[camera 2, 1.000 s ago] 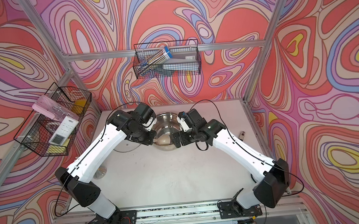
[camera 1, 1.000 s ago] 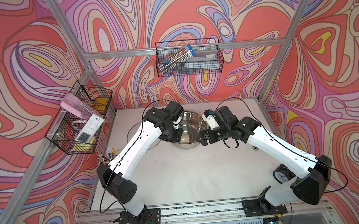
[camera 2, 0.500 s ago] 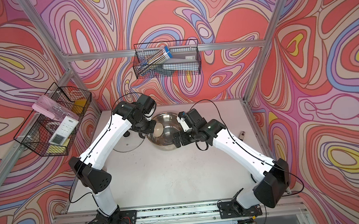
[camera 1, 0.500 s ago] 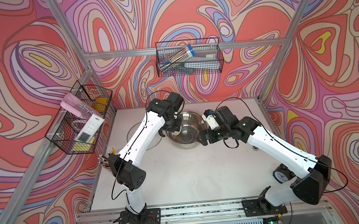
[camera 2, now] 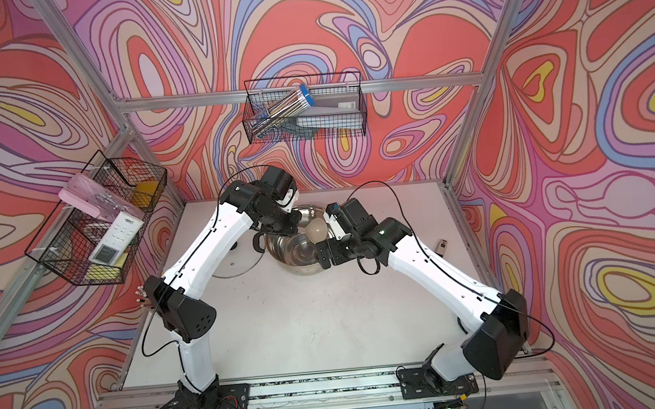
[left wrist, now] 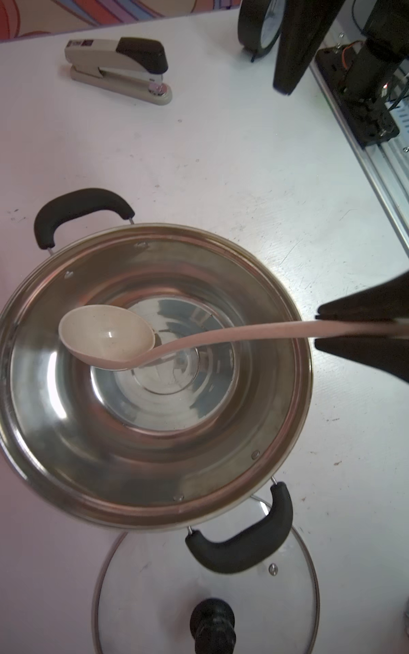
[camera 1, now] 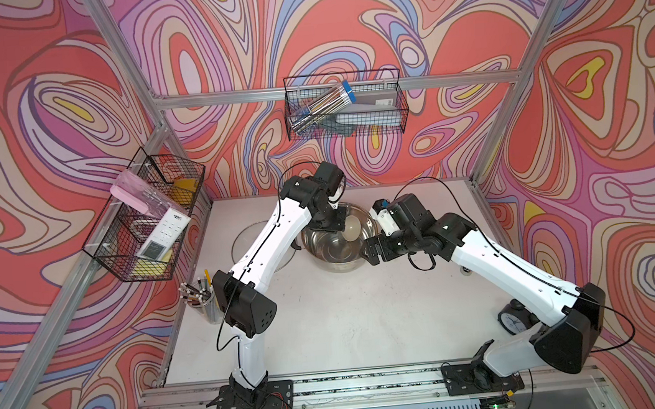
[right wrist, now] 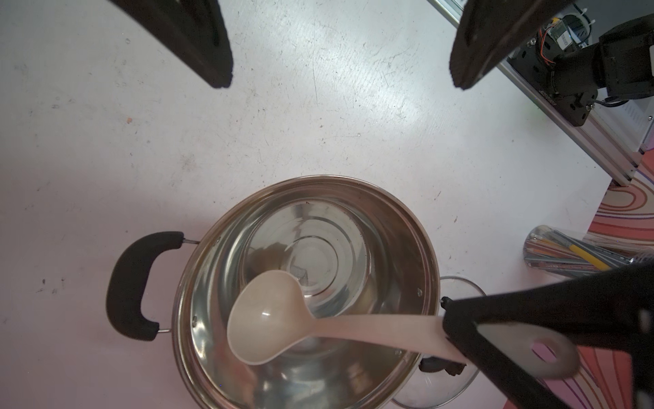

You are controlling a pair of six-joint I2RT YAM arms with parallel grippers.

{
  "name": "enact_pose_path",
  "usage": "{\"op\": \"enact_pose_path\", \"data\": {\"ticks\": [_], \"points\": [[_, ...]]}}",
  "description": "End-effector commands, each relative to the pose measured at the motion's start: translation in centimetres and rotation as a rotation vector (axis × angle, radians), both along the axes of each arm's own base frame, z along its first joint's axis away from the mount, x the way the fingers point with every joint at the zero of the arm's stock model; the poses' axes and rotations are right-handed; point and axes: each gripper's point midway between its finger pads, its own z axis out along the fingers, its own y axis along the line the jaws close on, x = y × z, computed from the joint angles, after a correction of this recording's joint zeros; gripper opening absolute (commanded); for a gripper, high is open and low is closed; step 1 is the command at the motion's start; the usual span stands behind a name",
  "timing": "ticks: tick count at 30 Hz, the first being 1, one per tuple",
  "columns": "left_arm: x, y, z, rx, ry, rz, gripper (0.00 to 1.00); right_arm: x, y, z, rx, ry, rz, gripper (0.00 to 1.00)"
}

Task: Stir the soup with a spoon
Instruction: Stir the soup in the pan with a stick.

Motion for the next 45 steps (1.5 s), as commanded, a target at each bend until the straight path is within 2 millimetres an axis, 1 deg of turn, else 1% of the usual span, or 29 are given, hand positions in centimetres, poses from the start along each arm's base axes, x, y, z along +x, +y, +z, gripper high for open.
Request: {"op": "enact_pose_path", "data": {"ticks": [1,5,7,11,15,19,22,25,28,32,36,40,45], "points": [[-2.1,-1.2,1.0,-0.093,0.034,-0.024,0.00,0.0,0.1,1.2,0.009,-0.036,0.008,0.98],[-4.2,-0.7,0.8,-0.094,0.054,-0.020,0.00,0.0,0.6,1.3,0.027,-0.034,0.018,0.98],[-5.2,0.1,0.7,-0.081,0.060,-0.011,0.00,0.1,0.8,1.4,0.037,-0.032,0.023,0.98],[-6.5,2.3,0.9,-0.020,0.047,0.022,0.00,0.1,1.2,1.3,0.048,-0.024,0.033,0.98],[-7.4,4.7,0.7,0.080,0.055,0.045,0.00,0.1,1.3,1.2,0.052,-0.020,0.038,0.98],[-7.3,6.7,0.7,0.172,0.035,0.063,0.00,0.0,1.3,1.3,0.053,-0.022,0.040,0.98],[-6.4,7.6,1.0,0.204,0.016,0.083,0.00,0.0,1.3,1.2,0.051,-0.023,0.041,0.98],[-4.7,7.9,1.6,0.238,-0.021,0.097,0.00,-0.1,1.1,1.3,0.047,-0.023,0.039,0.98],[-3.1,7.8,1.8,0.267,-0.051,0.101,0.00,-0.2,0.8,1.5,0.046,-0.033,0.031,0.98],[-1.0,7.2,1.5,0.293,-0.078,0.108,0.00,-0.5,0.2,1.6,0.033,-0.038,0.019,0.98],[0.5,5.7,1.2,0.249,-0.098,0.107,0.00,-0.7,-0.3,1.8,0.019,-0.048,0.012,0.98],[1.2,3.2,1.3,0.137,-0.096,0.082,0.00,-0.8,-0.5,1.7,0.012,-0.048,0.008,0.98],[0.8,0.6,1.1,0.017,-0.057,0.045,0.00,-0.7,-0.5,2.1,0.018,-0.054,0.005,0.98]]}}
